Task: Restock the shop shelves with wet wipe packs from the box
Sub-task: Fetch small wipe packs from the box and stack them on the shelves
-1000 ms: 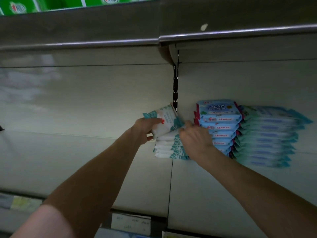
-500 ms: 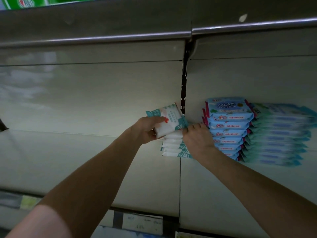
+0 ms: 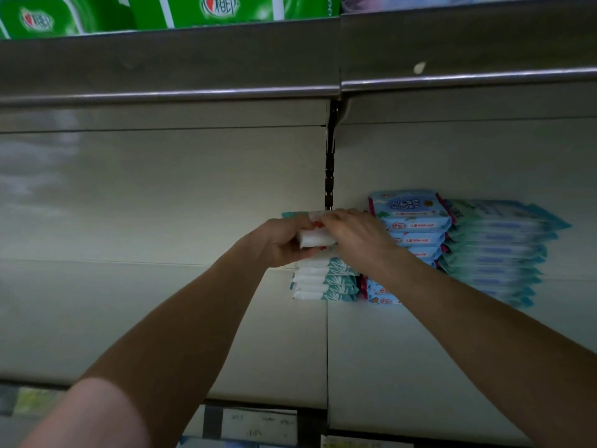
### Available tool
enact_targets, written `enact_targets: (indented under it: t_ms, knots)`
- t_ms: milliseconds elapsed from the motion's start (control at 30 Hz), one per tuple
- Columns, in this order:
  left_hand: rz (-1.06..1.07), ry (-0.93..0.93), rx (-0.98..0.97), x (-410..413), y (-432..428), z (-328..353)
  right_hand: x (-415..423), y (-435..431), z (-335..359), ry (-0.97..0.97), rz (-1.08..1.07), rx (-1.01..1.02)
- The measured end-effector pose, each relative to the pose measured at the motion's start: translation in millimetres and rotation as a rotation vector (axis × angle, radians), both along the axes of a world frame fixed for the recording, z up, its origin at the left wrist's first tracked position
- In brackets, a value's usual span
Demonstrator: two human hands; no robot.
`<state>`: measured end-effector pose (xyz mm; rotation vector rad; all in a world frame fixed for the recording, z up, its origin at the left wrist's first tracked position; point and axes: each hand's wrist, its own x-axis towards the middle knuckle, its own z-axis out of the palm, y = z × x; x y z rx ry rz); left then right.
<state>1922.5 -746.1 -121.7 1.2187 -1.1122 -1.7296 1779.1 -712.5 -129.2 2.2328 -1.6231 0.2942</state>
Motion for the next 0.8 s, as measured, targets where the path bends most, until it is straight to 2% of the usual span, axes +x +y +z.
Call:
enact_targets:
  t_ms: [100, 233, 367, 433, 500, 633, 800]
  knots:
    - [0.078, -0.056, 0.007, -7, -4, -4, -2, 1, 2, 0.112, -0.024, 0.006]
    - [0.200, -0.387, -0.175, -19, -14, -7, 0, -2, -9, 0.217, -0.021, 0.002]
    - [0.216, -0.621, -0.334, -20, -23, -16, 1, -6, -19, 0.225, -0.038, 0.031]
    - [0.203, -0.648, -0.337, -17, -24, -18, -2, -7, -22, 0.202, -0.048, 0.031]
    - [0.147, -0.598, -0.302, -13, -25, -17, -5, -6, -22, 0.188, -0.065, 0.044]
    - [-0.070, -0.579, -0.246, -6, -15, -10, -4, -5, -17, 0.207, -0.081, 0.079]
    - [-0.143, -0.678, -0.355, -6, -12, -15, -7, -3, -11, 0.245, -0.074, 0.121]
